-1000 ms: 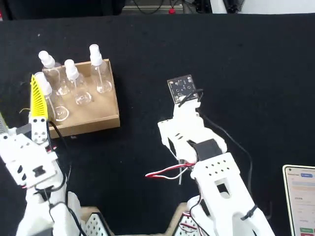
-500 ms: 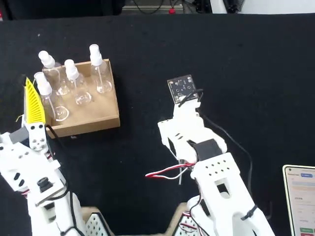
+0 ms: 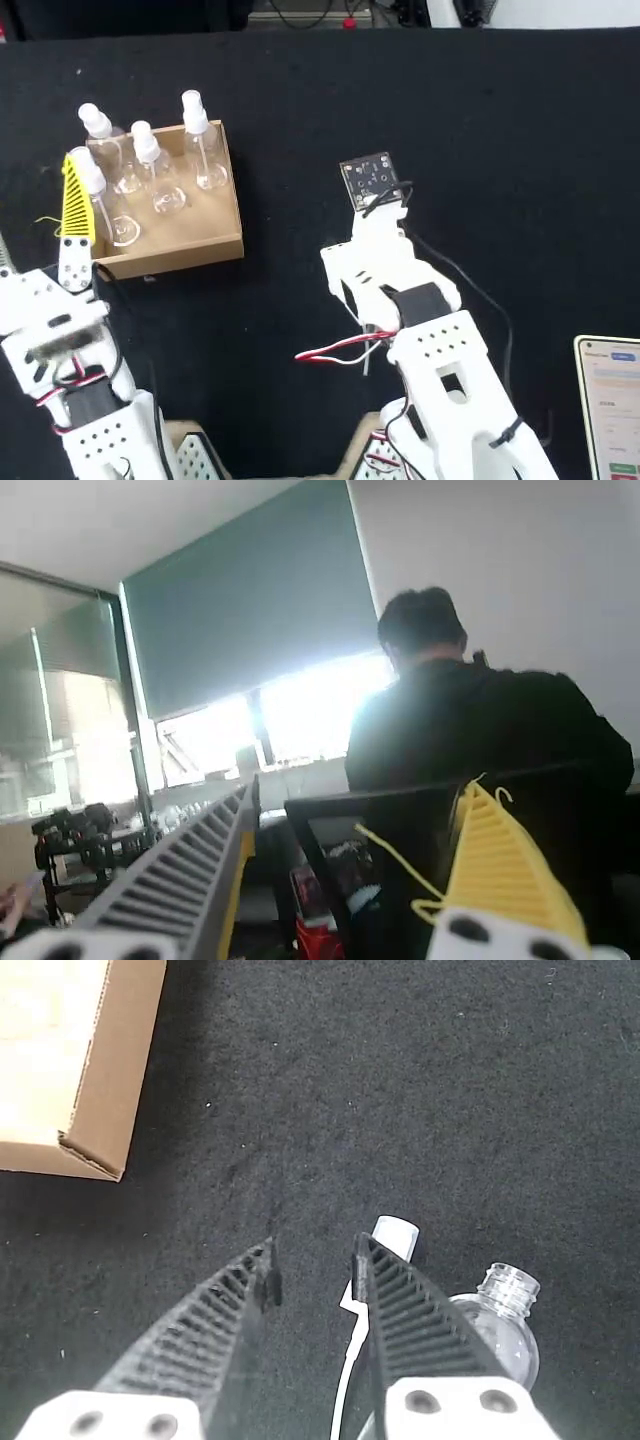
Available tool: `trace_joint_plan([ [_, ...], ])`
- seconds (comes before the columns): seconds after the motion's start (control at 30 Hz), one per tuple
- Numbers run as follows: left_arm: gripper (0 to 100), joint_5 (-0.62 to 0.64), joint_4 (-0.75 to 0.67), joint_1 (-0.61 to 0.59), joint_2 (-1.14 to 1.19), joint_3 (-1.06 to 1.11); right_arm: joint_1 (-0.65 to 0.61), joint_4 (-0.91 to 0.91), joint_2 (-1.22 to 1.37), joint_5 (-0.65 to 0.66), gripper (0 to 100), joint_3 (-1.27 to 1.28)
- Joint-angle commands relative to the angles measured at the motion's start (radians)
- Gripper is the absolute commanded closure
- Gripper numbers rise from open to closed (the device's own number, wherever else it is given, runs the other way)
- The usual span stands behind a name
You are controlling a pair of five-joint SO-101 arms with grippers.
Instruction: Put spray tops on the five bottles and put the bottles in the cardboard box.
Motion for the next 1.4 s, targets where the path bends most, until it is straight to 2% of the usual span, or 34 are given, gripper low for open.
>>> trace_joint_plan([
  [0.0,70,0.02,0.057,0.013,0.029,-0.031,-0.006,-0.026,-0.01,0.003,87.2,-0.01],
  [0.1,70,0.017,0.061,0.013,0.054,-0.035,-0.006,-0.026,-0.008,0.002,87.2,-0.008],
  [0.17,70,0.017,0.117,0.018,0.058,-0.048,-0.006,-0.026,-0.012,0.002,87.2,-0.008],
  [0.3,70,0.026,0.436,0.12,0.061,-0.223,0.048,-0.026,-0.012,0.003,87.1,-0.019],
  [0.4,70,0.095,0.736,0.251,0.063,-0.403,0.155,-0.025,-0.013,-0.002,87.1,-0.048],
  [0.5,70,0.137,0.962,0.4,0.063,-0.501,0.265,-0.02,-0.013,-0.005,87.3,-0.074],
  [0.6,70,0.141,1.089,0.503,0.063,-0.512,0.345,-0.017,-0.013,-0.04,87.2,-0.084],
  [0.8,70,0.17,1.255,0.601,0.063,-0.526,0.468,0.038,-0.013,-0.081,87.2,-0.16],
  [1.0,70,0.057,1.28,0.621,0.052,-0.456,0.516,0.14,-0.012,-0.078,87.1,-0.205],
  [1.17,70,0.206,1.172,0.76,0.06,-0.354,0.641,0.184,-0.013,-0.015,87.1,-0.186],
  [1.37,70,0.229,1.14,0.926,0.132,-0.317,0.76,0.083,-0.013,-0.017,87.1,-0.065],
])
